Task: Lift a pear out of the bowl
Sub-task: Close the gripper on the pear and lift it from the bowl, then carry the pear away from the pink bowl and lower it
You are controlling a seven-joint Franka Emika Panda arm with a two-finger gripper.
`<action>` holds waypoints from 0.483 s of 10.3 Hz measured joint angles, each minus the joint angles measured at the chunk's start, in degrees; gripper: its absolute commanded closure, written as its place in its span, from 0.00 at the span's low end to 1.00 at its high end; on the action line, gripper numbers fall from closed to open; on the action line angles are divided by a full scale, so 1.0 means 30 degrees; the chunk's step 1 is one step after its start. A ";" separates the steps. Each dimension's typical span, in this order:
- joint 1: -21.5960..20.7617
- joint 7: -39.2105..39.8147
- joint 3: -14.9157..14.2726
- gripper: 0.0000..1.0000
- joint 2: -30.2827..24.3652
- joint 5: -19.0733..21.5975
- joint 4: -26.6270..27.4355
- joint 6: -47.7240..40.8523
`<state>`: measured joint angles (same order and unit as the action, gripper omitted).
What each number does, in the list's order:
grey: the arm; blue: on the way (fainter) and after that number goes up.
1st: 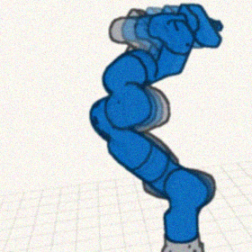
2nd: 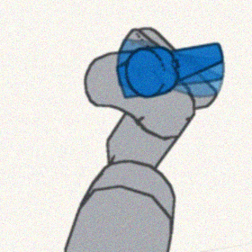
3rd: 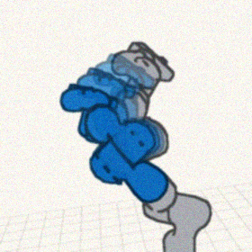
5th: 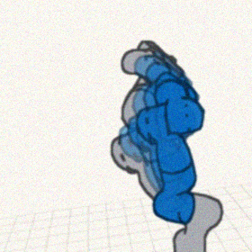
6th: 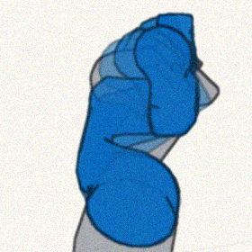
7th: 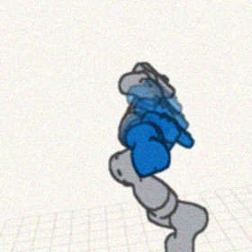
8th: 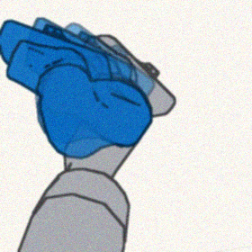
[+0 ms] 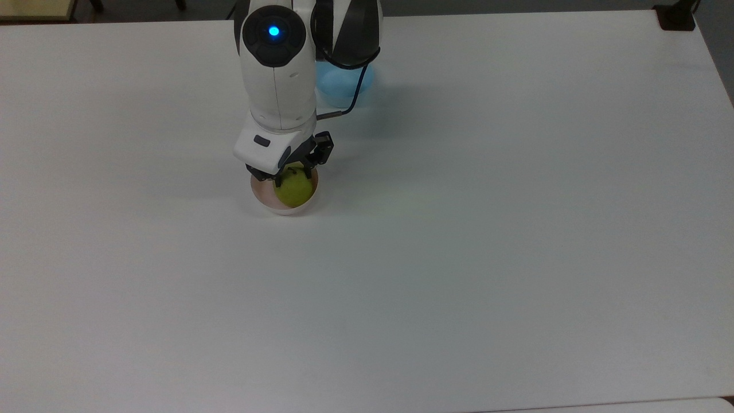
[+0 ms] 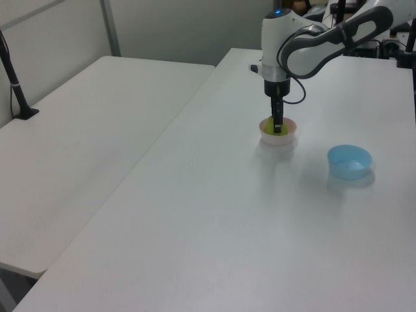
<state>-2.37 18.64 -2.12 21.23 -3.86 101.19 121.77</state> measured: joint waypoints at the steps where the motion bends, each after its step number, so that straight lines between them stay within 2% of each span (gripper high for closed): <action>1: 0.0016 -0.0022 0.0000 1.00 -0.0084 0.0000 -0.0009 0.0002; 3: 0.0065 -0.0082 -0.0001 1.00 -0.0922 0.0003 -0.0249 -0.0756; 5: 0.0147 -0.0243 -0.0001 1.00 -0.2201 0.0999 -0.1694 -0.3142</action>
<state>-1.93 17.91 -2.12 14.63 -0.86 96.11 112.35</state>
